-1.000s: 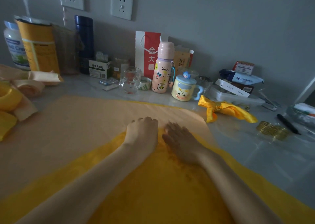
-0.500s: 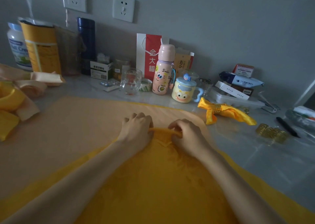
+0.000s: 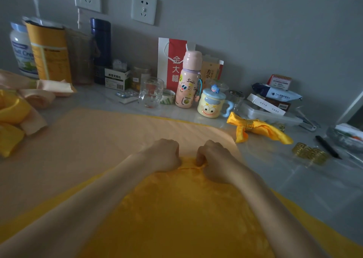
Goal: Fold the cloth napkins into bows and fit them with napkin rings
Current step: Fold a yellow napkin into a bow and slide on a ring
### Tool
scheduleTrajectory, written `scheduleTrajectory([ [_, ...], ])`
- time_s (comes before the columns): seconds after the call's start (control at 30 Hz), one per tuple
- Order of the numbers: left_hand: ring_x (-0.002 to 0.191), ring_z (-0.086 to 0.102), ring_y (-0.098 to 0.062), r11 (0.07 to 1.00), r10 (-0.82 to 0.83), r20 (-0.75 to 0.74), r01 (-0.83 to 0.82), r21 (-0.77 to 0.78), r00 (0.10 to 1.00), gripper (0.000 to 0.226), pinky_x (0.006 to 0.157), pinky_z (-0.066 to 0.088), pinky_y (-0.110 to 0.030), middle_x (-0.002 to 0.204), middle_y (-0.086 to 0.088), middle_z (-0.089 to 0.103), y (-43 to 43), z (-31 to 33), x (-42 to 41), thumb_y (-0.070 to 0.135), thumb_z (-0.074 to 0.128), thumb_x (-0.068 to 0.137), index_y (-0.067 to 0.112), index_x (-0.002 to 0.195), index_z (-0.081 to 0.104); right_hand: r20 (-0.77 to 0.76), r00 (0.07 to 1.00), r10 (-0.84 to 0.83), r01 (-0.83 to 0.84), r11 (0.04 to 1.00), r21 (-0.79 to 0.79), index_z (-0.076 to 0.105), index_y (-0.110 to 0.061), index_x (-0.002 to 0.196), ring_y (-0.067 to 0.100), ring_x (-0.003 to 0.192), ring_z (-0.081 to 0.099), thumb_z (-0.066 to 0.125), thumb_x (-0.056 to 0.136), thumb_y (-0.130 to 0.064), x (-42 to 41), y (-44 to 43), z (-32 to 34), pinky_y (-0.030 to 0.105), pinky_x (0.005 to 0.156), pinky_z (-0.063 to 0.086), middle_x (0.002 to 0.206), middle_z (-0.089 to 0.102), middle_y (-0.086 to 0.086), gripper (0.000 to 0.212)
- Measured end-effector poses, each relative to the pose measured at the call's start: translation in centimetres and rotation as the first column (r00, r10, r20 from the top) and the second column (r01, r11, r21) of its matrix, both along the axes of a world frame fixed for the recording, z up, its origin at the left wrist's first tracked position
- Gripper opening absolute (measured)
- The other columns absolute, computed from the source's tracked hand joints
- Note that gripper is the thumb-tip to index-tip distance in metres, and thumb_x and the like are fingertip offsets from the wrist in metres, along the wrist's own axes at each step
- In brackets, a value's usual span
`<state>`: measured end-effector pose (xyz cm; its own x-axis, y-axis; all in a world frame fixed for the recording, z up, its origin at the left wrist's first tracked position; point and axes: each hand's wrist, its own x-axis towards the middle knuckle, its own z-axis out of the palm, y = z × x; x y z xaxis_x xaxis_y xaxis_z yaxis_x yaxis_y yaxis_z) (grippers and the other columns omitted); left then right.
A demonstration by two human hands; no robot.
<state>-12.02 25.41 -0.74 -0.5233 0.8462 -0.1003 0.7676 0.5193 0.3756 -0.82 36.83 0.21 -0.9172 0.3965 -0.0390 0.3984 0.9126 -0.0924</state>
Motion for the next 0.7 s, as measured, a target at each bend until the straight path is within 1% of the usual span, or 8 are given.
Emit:
scheduleTrajectory([
  [0.1, 0.11, 0.051, -0.025, 0.999, -0.034, 0.023, 0.034, -0.015, 0.999, 0.021, 0.087, 0.042, -0.032, 0.117, -0.01, 0.056, -0.2, 0.2, -0.1, 0.026, 0.053, 0.093, 0.01, 0.106, 0.056, -0.238, 0.971, 0.003, 0.026, 0.993, 0.119, 0.062, -0.012, 0.099, 0.021, 0.108, 0.049, 0.042, 0.089, -0.005, 0.0, -0.4, -0.3, 0.03, 0.089, 0.037, 0.112, 0.055, 0.003, 0.024],
  [0.17, 0.109, 0.052, -0.027, 0.999, -0.042, 0.027, 0.043, -0.025, 0.999, 0.025, 0.087, 0.041, -0.033, 0.117, -0.012, 0.055, -0.2, 0.0, -0.2, 0.028, 0.051, 0.094, 0.008, 0.109, 0.054, -0.341, 0.94, 0.026, -0.041, 0.998, -0.037, 0.058, -0.009, 0.11, 0.021, 0.11, 0.049, 0.036, 0.096, -0.013, -0.4, -1.1, -1.5, 0.031, 0.092, 0.037, 0.117, 0.055, 0.003, 0.027],
  [0.23, 0.109, 0.051, -0.03, 0.998, -0.049, 0.018, 0.049, -0.043, 0.999, 0.025, 0.088, 0.041, -0.036, 0.119, -0.014, 0.051, -0.2, -0.3, -0.3, 0.027, 0.046, 0.096, 0.008, 0.112, 0.051, -0.245, 0.965, 0.094, -0.131, 0.982, -0.139, 0.051, -0.009, 0.125, 0.023, 0.123, 0.042, 0.024, 0.1, -0.032, -0.9, -1.5, -3.3, 0.038, 0.103, 0.031, 0.13, 0.049, 0.004, 0.044],
  [0.3, 0.111, 0.049, -0.03, 0.997, -0.048, 0.022, 0.049, -0.056, 0.999, 0.025, 0.09, 0.04, -0.035, 0.12, -0.013, 0.048, -0.3, -0.4, -0.4, 0.029, 0.044, 0.098, 0.01, 0.113, 0.05, -0.044, 0.998, 0.054, -0.059, 0.99, -0.132, 0.025, -0.017, 0.148, 0.019, 0.144, 0.012, 0.012, 0.101, -0.043, -1.1, -1.3, -4.2, 0.039, 0.118, 0.007, 0.156, 0.019, 0.002, 0.055],
  [0.37, 0.111, 0.048, -0.029, 0.997, -0.04, 0.037, 0.043, -0.064, 0.999, 0.025, 0.088, 0.038, -0.033, 0.12, -0.012, 0.047, -0.5, -0.4, -0.4, 0.033, 0.045, 0.097, 0.012, 0.111, 0.049, 0.07, 0.998, -0.006, 0.012, 0.996, -0.091, 0.002, -0.021, 0.151, 0.017, 0.146, -0.01, 0.012, 0.101, -0.043, -1.0, -1.0, -4.2, 0.037, 0.116, -0.009, 0.159, -0.007, 0.001, 0.055],
  [0.5, 0.113, 0.046, -0.028, 0.996, -0.022, 0.032, 0.024, -0.086, 0.999, 0.031, 0.094, 0.038, -0.036, 0.122, -0.011, 0.045, -0.7, -0.2, 0.0, 0.038, 0.047, 0.096, 0.011, 0.112, 0.047, 0.112, 0.986, -0.12, 0.13, 0.988, -0.084, -0.005, -0.021, 0.151, 0.02, 0.145, -0.014, 0.011, 0.099, -0.049, 0.1, 0.3, -3.6, 0.042, 0.116, -0.011, 0.158, -0.013, 0.003, 0.06],
  [0.6, 0.119, 0.043, -0.03, 0.995, -0.017, -0.028, 0.015, -0.098, 0.999, 0.041, 0.1, 0.037, -0.038, 0.129, -0.013, 0.041, -0.5, -0.1, 0.4, 0.039, 0.045, 0.097, 0.009, 0.123, 0.041, 0.103, 0.976, -0.193, 0.2, 0.978, -0.06, 0.0, -0.021, 0.151, 0.02, 0.145, -0.011, 0.01, 0.099, -0.05, 1.6, 2.4, -3.6, 0.042, 0.116, -0.009, 0.159, -0.009, 0.002, 0.061],
  [0.7, 0.123, 0.036, -0.031, 0.996, -0.018, -0.103, 0.008, -0.088, 0.995, 0.05, 0.101, 0.035, -0.04, 0.133, -0.013, 0.035, -0.7, 0.1, 0.4, 0.043, 0.046, 0.095, 0.011, 0.131, 0.034, -0.147, 0.979, -0.14, 0.127, 0.987, -0.095, 0.044, -0.016, 0.135, 0.024, 0.139, 0.027, 0.024, 0.099, -0.048, 1.7, 3.1, -3.1, 0.034, 0.114, 0.017, 0.147, 0.036, 0.004, 0.053],
])
